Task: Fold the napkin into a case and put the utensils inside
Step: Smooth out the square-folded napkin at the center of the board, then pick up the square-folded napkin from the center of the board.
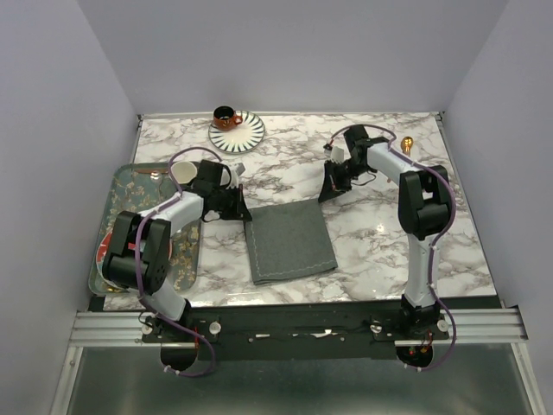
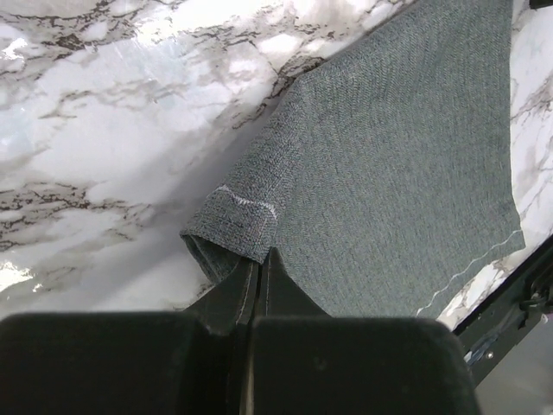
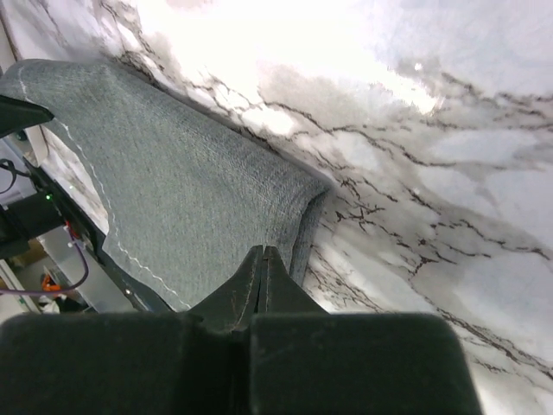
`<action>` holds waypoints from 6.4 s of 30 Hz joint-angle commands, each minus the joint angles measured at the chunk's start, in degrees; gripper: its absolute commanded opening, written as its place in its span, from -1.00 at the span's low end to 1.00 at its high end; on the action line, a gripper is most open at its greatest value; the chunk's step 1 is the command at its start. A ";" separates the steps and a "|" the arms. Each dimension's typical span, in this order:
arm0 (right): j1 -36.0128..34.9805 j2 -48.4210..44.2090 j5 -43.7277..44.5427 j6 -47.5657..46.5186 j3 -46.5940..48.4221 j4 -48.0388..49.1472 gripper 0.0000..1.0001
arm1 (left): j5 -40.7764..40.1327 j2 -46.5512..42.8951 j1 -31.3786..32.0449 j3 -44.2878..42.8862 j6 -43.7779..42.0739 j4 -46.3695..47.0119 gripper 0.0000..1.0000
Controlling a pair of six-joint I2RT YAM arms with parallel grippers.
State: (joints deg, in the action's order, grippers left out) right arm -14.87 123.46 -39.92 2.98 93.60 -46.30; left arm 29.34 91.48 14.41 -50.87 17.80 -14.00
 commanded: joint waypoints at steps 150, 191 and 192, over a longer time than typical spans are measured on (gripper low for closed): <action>4.50 -14.64 -13.96 -1.42 -28.47 -4.59 0.23 | -14.31 -9.22 30.41 -2.65 -38.11 -15.62 -1.00; -9.03 -21.16 11.53 -6.06 -15.56 11.85 0.30 | 5.64 26.91 6.24 -36.15 -18.07 -21.69 -1.00; -9.73 -20.98 12.14 -5.89 -15.12 11.85 0.28 | 5.72 26.73 6.15 -35.88 -18.07 -21.60 -1.00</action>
State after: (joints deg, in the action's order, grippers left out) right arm -21.56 102.94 -33.56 0.03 75.24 -37.26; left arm 31.42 119.37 20.38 -88.40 -0.75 -34.44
